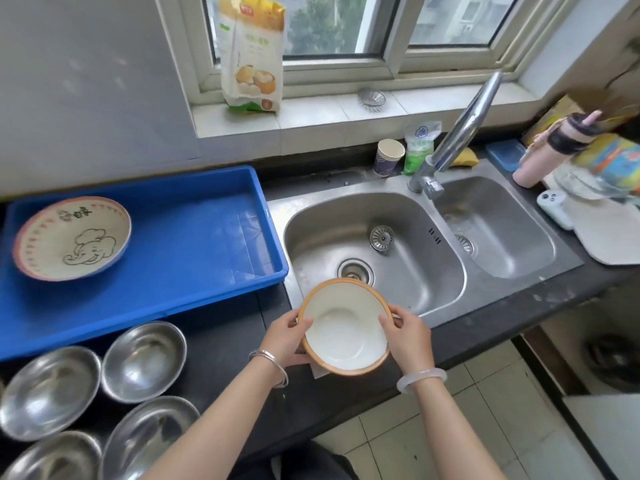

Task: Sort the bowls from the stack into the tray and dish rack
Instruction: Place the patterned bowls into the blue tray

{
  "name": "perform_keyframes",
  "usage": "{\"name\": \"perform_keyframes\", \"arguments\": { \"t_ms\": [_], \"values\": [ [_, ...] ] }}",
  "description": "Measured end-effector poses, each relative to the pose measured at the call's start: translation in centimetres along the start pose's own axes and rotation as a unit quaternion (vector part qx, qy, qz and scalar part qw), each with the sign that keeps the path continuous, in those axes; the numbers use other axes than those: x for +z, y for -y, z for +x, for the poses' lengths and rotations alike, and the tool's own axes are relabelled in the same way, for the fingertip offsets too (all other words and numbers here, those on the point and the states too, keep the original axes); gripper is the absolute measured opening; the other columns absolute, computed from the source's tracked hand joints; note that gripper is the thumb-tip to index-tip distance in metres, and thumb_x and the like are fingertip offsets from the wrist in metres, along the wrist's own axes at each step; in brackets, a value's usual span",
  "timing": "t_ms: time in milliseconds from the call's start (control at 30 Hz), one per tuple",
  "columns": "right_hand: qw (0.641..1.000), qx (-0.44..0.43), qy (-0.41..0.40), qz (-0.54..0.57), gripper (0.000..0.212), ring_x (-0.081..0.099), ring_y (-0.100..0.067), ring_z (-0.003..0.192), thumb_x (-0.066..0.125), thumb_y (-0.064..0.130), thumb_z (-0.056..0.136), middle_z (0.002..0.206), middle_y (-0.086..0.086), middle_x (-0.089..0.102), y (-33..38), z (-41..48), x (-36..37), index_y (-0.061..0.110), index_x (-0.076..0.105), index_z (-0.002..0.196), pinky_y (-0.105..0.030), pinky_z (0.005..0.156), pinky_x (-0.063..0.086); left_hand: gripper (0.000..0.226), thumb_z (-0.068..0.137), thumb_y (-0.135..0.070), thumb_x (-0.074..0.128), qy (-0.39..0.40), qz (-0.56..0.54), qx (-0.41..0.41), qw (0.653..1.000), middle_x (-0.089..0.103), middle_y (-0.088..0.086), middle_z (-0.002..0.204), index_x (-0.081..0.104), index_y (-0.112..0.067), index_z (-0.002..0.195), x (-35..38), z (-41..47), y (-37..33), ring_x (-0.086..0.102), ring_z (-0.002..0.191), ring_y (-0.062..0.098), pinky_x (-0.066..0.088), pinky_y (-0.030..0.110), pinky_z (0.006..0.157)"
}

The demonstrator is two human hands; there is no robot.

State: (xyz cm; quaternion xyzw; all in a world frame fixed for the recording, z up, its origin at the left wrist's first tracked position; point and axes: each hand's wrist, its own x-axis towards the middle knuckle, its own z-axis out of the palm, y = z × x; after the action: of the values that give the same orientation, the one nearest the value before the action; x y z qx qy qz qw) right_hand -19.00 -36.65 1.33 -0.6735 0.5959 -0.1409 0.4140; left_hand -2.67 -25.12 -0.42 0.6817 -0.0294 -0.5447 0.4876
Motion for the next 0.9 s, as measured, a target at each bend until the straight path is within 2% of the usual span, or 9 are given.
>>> {"name": "perform_keyframes", "arguments": {
  "t_ms": [133, 267, 333, 433, 567, 733, 800, 900],
  "values": [
    [0.999, -0.026, 0.021, 0.042, 0.013, 0.064, -0.003, 0.079, 0.062, 0.021, 0.087, 0.078, 0.014, 0.066, 3.6, 0.4, 1.9, 0.018, 0.068, 0.098, -0.035, 0.073, 0.058, 0.020, 0.090, -0.029, 0.056, -0.023, -0.037, 0.033, 0.999, 0.064, 0.001, 0.104, 0.058, -0.025, 0.109, -4.1, -1.3, -2.8, 0.065, 0.092, 0.025, 0.057, 0.029, 0.050],
    [0.992, -0.068, 0.060, 0.086, 0.009, 0.065, 0.003, 0.064, 0.063, 0.019, 0.085, 0.067, 0.019, 0.068, 8.0, 0.4, 5.2, 0.025, 0.068, 0.085, -0.024, 0.048, 0.057, 0.019, 0.090, -0.032, 0.056, -0.070, -0.075, 0.077, 0.992, 0.066, 0.002, 0.087, 0.059, -0.019, 0.103, -8.7, -2.7, -4.7, 0.065, 0.075, 0.021, 0.056, 0.026, 0.049],
    [0.988, -0.083, 0.084, 0.101, 0.014, 0.065, 0.002, 0.059, 0.062, 0.016, 0.085, 0.061, 0.016, 0.068, 10.5, 0.3, 7.3, 0.028, 0.067, 0.078, -0.025, 0.047, 0.056, 0.020, 0.091, -0.031, 0.054, -0.100, -0.106, 0.096, 0.985, 0.064, 0.003, 0.086, 0.056, -0.017, 0.104, -11.1, -3.2, -5.3, 0.064, 0.071, 0.020, 0.055, 0.026, 0.055],
    [0.982, -0.096, 0.123, 0.102, 0.008, 0.066, -0.009, 0.062, 0.063, 0.018, 0.084, 0.069, 0.006, 0.070, 14.3, 0.3, 10.8, 0.019, 0.070, 0.086, -0.032, 0.052, 0.058, 0.019, 0.092, -0.026, 0.053, -0.154, -0.156, 0.124, 0.968, 0.062, 0.002, 0.090, 0.055, -0.013, 0.105, -14.8, -3.8, -5.9, 0.061, 0.071, 0.019, 0.055, 0.027, 0.060],
    [0.972, -0.117, 0.170, 0.110, 0.009, 0.062, -0.004, 0.048, 0.062, 0.014, 0.085, 0.072, 0.001, 0.067, 19.5, 0.3, 15.9, 0.014, 0.068, 0.092, -0.021, 0.044, 0.054, 0.013, 0.093, -0.017, 0.051, -0.216, -0.215, 0.149, 0.941, 0.060, 0.003, 0.087, 0.055, -0.012, 0.105, -19.9, -4.1, -6.9, 0.058, 0.072, 0.017, 0.056, 0.020, 0.052],
    [0.959, -0.144, 0.222, 0.101, 0.022, 0.066, -0.013, 0.066, 0.061, 0.021, 0.088, 0.089, -0.006, 0.069, 25.0, 0.3, 22.7, 0.011, 0.066, 0.108, -0.021, 0.051, 0.057, 0.012, 0.092, -0.012, 0.052, -0.290, -0.259, 0.179, 0.904, 0.060, 0.007, 0.097, 0.058, -0.013, 0.102, -26.2, -3.1, -8.5, 0.060, 0.078, 0.019, 0.056, 0.027, 0.061],
    [0.956, -0.149, 0.233, 0.095, 0.023, 0.065, -0.013, 0.061, 0.061, 0.020, 0.088, 0.089, -0.008, 0.069, 27.0, 0.5, 25.3, 0.009, 0.067, 0.107, -0.022, 0.052, 0.057, 0.012, 0.091, -0.011, 0.054, -0.322, -0.274, 0.186, 0.887, 0.060, 0.009, 0.102, 0.058, -0.012, 0.102, -28.5, -2.3, -8.9, 0.059, 0.088, 0.024, 0.053, 0.028, 0.061],
    [0.958, -0.147, 0.236, 0.077, 0.022, 0.061, -0.012, 0.054, 0.060, 0.018, 0.086, 0.081, -0.004, 0.068, 29.3, 1.1, 28.9, 0.009, 0.070, 0.104, -0.027, 0.053, 0.059, 0.018, 0.090, -0.009, 0.055, -0.364, -0.278, 0.190, 0.868, 0.059, 0.010, 0.104, 0.058, -0.010, 0.108, -31.1, -0.5, -9.3, 0.058, 0.090, 0.024, 0.054, 0.031, 0.061]
  ]
}}
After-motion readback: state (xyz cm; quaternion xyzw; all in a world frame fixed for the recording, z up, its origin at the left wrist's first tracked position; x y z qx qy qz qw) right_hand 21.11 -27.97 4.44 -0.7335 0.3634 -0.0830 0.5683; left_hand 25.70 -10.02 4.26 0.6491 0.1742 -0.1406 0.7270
